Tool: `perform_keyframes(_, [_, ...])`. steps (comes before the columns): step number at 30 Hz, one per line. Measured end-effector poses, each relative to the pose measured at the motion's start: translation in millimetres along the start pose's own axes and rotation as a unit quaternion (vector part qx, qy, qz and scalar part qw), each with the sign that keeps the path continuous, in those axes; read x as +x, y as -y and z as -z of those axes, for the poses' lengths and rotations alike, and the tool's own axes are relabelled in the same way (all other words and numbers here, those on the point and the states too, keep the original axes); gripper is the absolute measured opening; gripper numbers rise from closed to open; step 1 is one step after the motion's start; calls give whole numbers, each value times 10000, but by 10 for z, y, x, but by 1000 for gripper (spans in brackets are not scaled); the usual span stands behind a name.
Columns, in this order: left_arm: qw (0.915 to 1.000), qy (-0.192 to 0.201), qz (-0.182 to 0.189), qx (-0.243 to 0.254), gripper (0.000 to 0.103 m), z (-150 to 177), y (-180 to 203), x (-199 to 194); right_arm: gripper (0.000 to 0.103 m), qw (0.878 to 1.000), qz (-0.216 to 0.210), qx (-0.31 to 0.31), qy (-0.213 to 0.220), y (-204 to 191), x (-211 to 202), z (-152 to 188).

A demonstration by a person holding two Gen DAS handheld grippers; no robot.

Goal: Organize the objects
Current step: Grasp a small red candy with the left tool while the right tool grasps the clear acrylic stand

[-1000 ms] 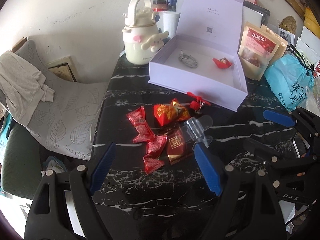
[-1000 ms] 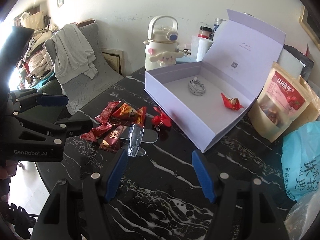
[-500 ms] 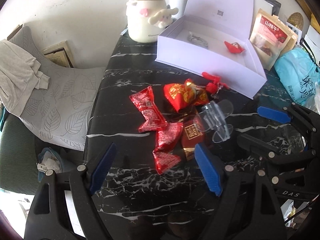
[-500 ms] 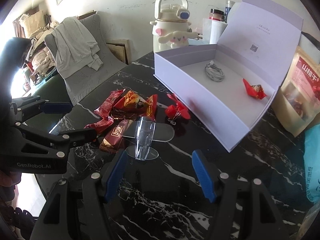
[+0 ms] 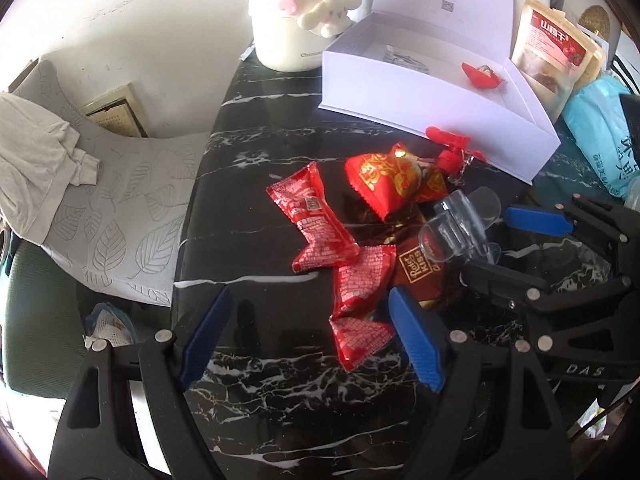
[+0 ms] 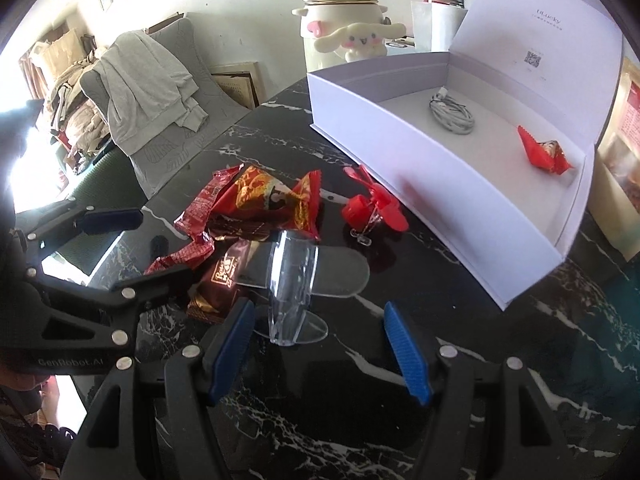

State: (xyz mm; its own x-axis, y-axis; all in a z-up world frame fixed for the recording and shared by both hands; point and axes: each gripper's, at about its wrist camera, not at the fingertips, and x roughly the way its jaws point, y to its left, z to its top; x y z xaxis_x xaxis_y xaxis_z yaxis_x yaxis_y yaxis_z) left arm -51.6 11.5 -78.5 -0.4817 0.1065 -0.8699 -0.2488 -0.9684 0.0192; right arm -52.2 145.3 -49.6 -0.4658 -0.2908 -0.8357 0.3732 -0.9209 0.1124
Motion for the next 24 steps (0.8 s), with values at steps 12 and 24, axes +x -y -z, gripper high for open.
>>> perform_keyframes(12, [9997,121,209,34,46,1,1,54,43,9999,103,-77,109,-31,59,-76])
perform_keyframes(24, [9993,89,374,27,26,132,83,-60,43,9999,80,-41,117,43,-63,88])
